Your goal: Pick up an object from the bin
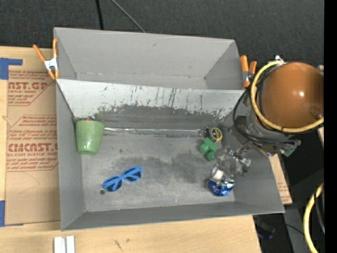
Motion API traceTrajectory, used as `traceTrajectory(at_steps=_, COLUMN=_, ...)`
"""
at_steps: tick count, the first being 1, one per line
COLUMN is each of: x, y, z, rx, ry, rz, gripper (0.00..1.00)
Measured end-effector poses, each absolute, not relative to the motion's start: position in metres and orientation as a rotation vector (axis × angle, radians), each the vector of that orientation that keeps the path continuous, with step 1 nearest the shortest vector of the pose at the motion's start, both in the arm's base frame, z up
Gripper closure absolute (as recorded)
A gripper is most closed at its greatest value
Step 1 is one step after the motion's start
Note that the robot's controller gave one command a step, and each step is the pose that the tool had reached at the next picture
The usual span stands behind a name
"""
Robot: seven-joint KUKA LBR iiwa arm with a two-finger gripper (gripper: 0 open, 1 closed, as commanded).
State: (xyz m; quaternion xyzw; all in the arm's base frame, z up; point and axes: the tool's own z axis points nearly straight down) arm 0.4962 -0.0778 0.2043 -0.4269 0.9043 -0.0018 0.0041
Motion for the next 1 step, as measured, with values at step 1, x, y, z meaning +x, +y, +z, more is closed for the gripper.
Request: traceTrajectory(at_steps=1, x=0.4946, y=-0.0779, z=0.2000, rx=-1.340, ry=2.839, rz=0.003, gripper=0.00)
